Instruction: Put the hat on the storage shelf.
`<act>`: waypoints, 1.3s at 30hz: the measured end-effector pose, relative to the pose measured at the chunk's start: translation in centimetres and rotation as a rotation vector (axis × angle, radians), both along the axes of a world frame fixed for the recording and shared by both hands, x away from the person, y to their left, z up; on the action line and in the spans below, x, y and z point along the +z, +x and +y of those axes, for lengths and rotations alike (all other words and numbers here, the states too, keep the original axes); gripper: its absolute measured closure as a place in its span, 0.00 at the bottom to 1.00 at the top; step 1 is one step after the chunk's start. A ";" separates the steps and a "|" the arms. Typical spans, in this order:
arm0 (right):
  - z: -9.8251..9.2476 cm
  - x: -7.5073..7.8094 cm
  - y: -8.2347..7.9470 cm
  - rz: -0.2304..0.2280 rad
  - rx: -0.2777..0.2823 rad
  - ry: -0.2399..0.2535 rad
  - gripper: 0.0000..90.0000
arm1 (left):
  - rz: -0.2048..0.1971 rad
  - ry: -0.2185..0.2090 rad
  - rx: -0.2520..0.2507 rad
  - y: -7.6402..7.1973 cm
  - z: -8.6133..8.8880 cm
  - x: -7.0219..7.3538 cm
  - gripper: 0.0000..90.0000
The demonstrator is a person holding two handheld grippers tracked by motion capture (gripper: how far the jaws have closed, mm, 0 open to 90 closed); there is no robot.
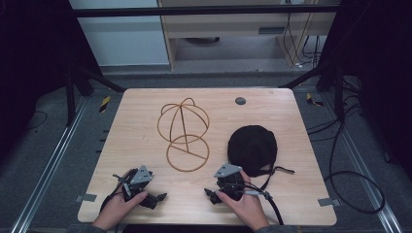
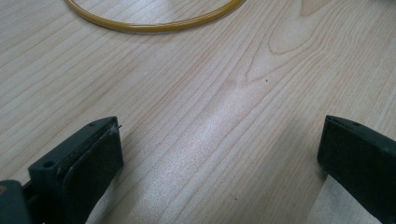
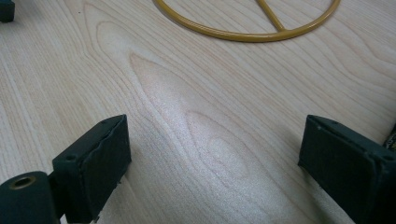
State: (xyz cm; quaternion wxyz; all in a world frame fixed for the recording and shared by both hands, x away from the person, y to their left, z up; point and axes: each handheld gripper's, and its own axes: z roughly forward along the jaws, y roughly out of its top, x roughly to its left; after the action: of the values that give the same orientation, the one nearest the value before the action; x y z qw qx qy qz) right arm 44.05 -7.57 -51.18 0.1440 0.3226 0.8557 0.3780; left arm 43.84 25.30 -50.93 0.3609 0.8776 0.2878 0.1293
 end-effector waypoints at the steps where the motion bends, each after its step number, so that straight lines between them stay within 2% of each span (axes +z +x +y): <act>1: 0.0 0.0 0.0 0.000 0.000 0.000 0.10 | 0.000 0.000 0.000 0.0 0.0 0.0 0.00; 13: -0.1 0.0 -0.3 0.000 -0.025 -0.002 0.10 | 0.000 0.000 0.000 0.0 0.0 0.0 0.00; 15: -0.2 0.2 -0.5 0.006 -0.034 -0.015 0.11 | 0.000 0.000 -0.001 0.0 0.0 0.0 0.00; 16: -0.3 0.4 -0.6 -0.010 -0.050 -0.017 0.12 | 0.000 0.000 0.000 0.0 0.0 0.0 0.00; 20: -0.7 1.1 -0.9 -0.023 -0.061 -0.007 0.12 | 0.000 0.000 0.000 0.0 0.0 0.0 0.00; 24: -1.3 2.1 -1.5 -0.047 -0.086 -0.011 0.12 | 0.000 0.000 0.001 0.0 0.0 0.0 0.00; 28: -2.2 3.7 -1.9 -0.096 -0.122 -0.053 0.11 | -0.001 0.000 0.000 0.0 0.0 0.0 0.00; 31: -2.6 4.6 -2.0 -0.105 -0.133 -0.066 0.12 | 0.001 0.000 0.002 0.0 0.0 0.0 0.00; 35: -3.3 6.5 -2.0 -0.113 -0.147 -0.127 0.14 | 0.001 0.000 0.004 0.0 0.0 0.0 0.00; 36: -4.0 7.6 -1.7 -0.111 -0.149 -0.151 0.14 | 0.001 0.000 0.004 0.0 0.0 0.0 0.00; 37: -4.0 7.6 -1.7 -0.111 -0.149 -0.151 0.14 | 0.001 0.000 0.004 0.0 0.0 0.0 0.00; 39: -4.9 8.9 -1.1 -0.100 -0.153 -0.184 0.15 | 0.001 0.001 0.005 -0.1 0.0 0.0 0.00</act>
State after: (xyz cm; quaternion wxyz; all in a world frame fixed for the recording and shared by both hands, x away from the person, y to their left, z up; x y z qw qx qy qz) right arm 42.92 -12.46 -42.24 0.2441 0.3531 0.8513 0.3016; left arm 43.79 25.29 -50.91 0.3600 0.8772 0.2899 0.1300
